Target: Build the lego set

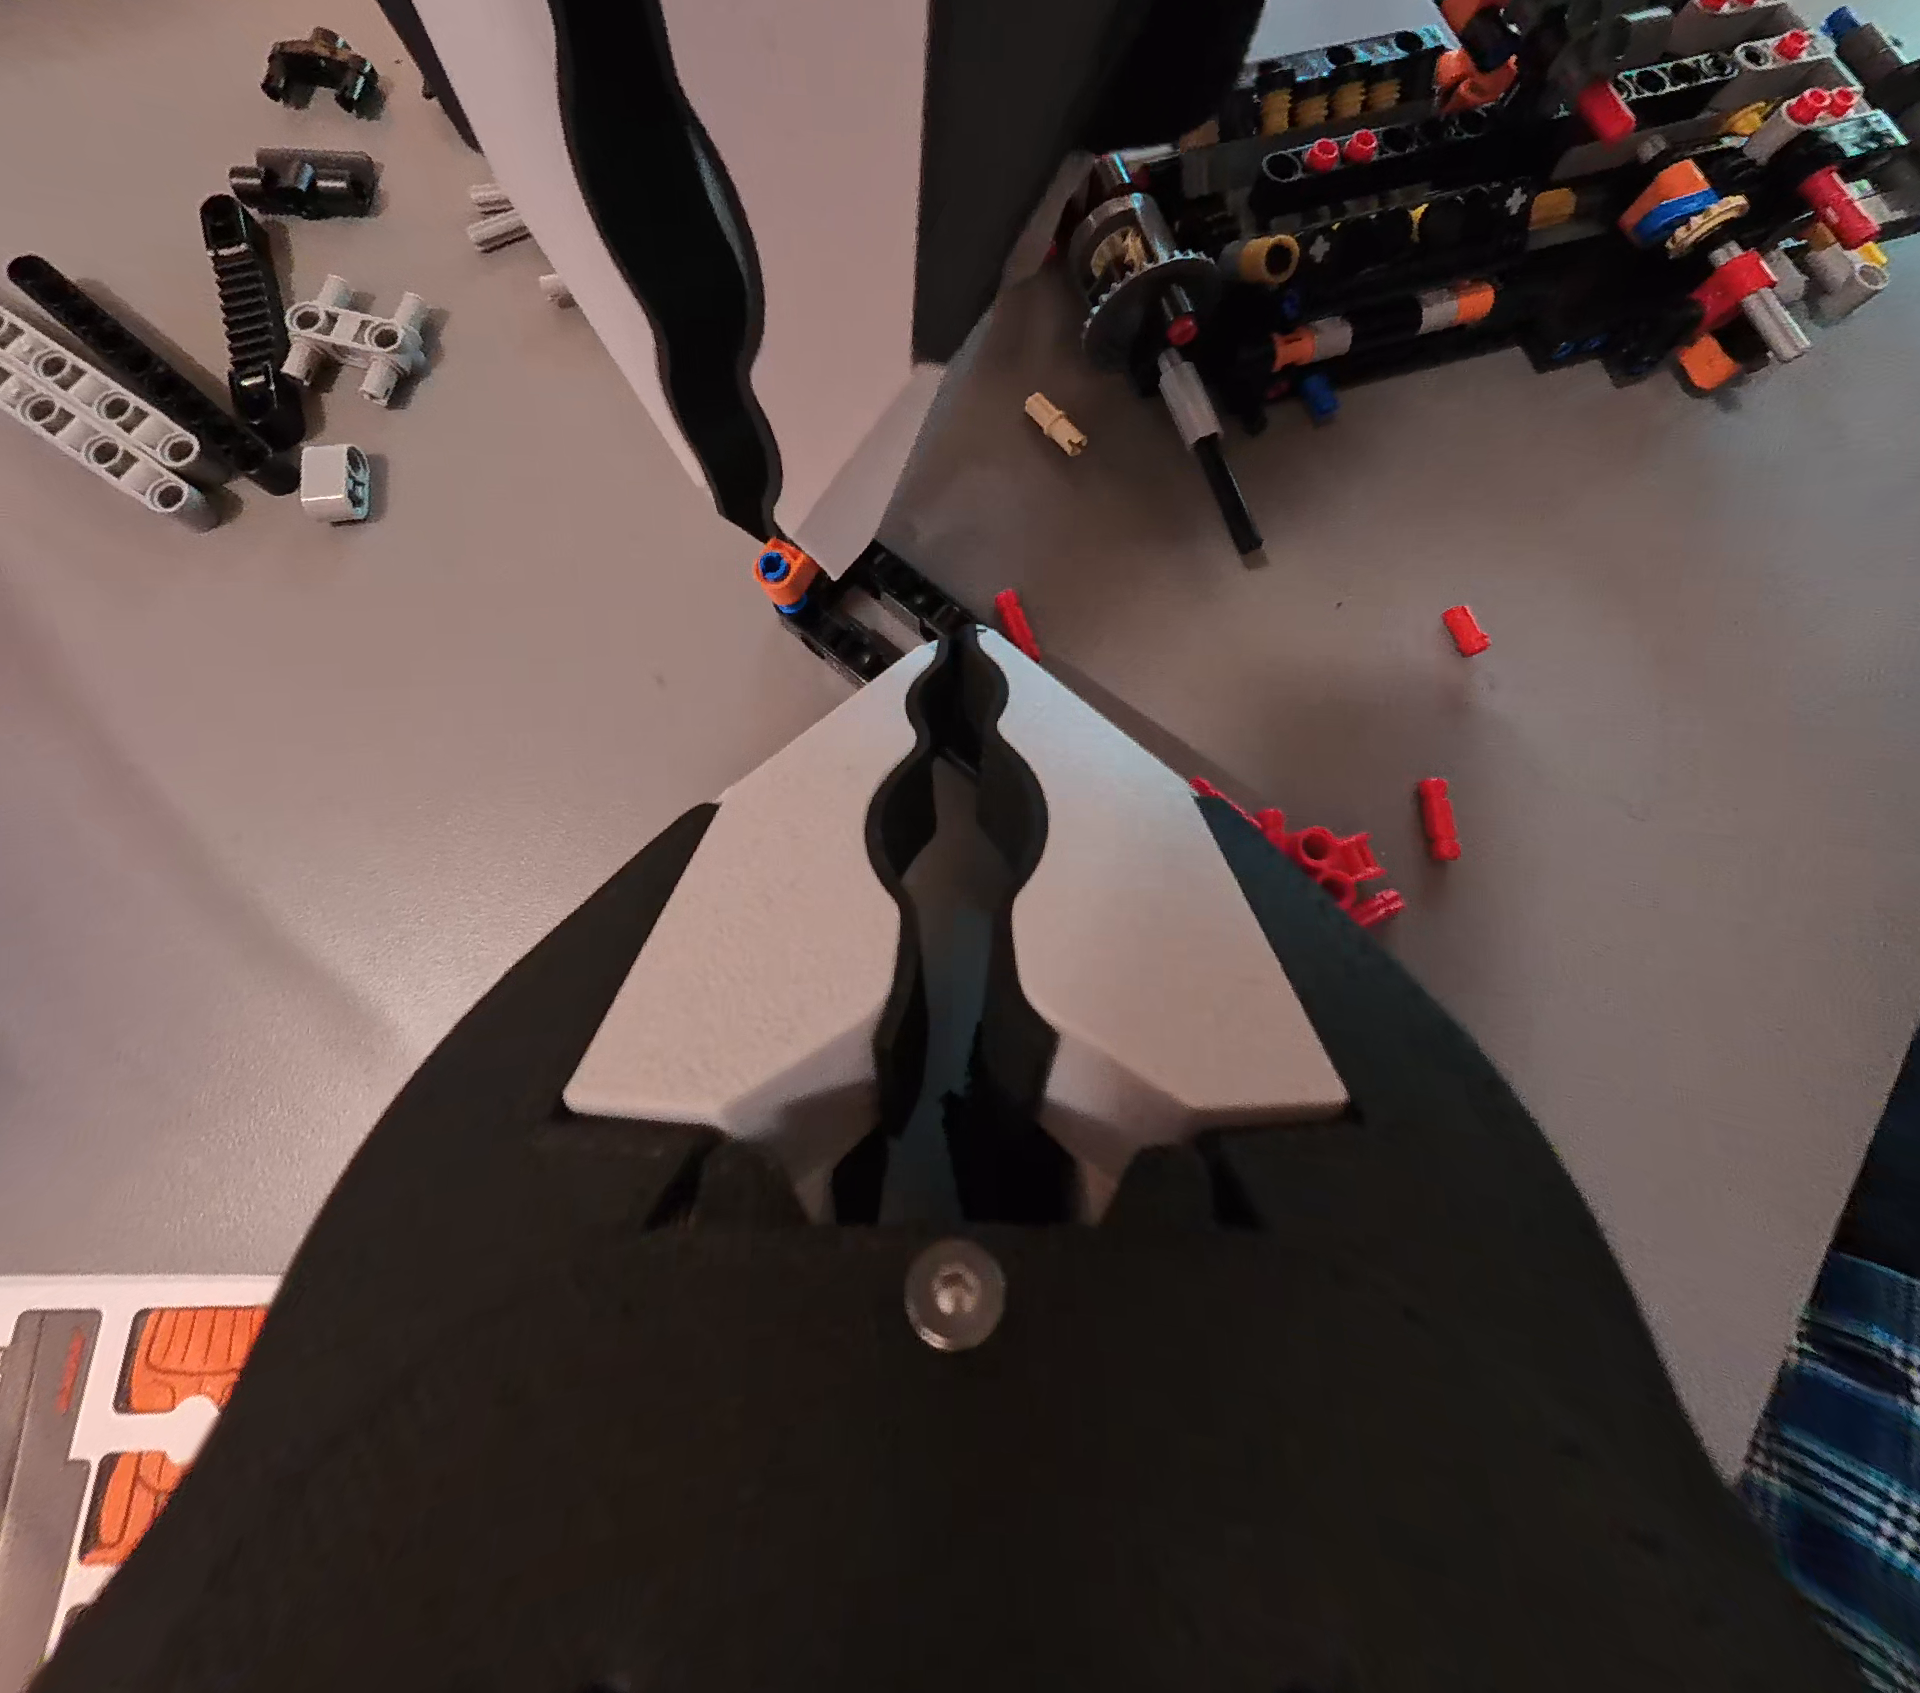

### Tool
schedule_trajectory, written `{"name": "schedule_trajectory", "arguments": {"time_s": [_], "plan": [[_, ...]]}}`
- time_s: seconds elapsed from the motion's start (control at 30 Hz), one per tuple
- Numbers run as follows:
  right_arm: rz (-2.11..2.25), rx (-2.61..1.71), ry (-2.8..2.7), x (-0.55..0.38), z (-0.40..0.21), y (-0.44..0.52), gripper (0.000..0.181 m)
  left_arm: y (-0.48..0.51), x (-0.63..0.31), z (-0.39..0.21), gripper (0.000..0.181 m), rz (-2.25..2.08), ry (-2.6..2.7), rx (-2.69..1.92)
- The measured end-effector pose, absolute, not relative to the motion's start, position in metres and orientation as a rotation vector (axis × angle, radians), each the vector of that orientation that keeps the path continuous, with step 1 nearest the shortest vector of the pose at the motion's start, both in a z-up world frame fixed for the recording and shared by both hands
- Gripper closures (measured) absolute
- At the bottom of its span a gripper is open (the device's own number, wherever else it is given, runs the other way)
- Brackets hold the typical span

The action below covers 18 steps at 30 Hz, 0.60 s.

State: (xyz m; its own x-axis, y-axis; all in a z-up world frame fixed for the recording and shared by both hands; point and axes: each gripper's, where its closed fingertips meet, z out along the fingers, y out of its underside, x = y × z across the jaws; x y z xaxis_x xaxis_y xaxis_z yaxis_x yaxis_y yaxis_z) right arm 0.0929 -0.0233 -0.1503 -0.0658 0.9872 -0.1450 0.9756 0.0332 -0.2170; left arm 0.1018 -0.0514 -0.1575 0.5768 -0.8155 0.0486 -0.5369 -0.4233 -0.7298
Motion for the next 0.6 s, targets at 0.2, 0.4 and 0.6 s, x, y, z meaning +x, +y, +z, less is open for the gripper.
{"name": "schedule_trajectory", "arguments": {"time_s": [0.2,0.4,0.6], "plan": [[0.471,-2.147,-2.089,0.093,-0.151,-0.024,0.175,-0.051,0.102,-0.157,0.181,-0.523,1.074,-2.131],[0.631,-2.195,-1.997,0.101,-0.135,-0.019,0.179,-0.051,0.102,-0.157,0.181,-0.531,1.069,-2.143],[0.596,-2.195,-2.046,0.098,-0.143,-0.022,0.178,-0.051,0.102,-0.158,0.181,-0.524,1.061,-2.144]]}}
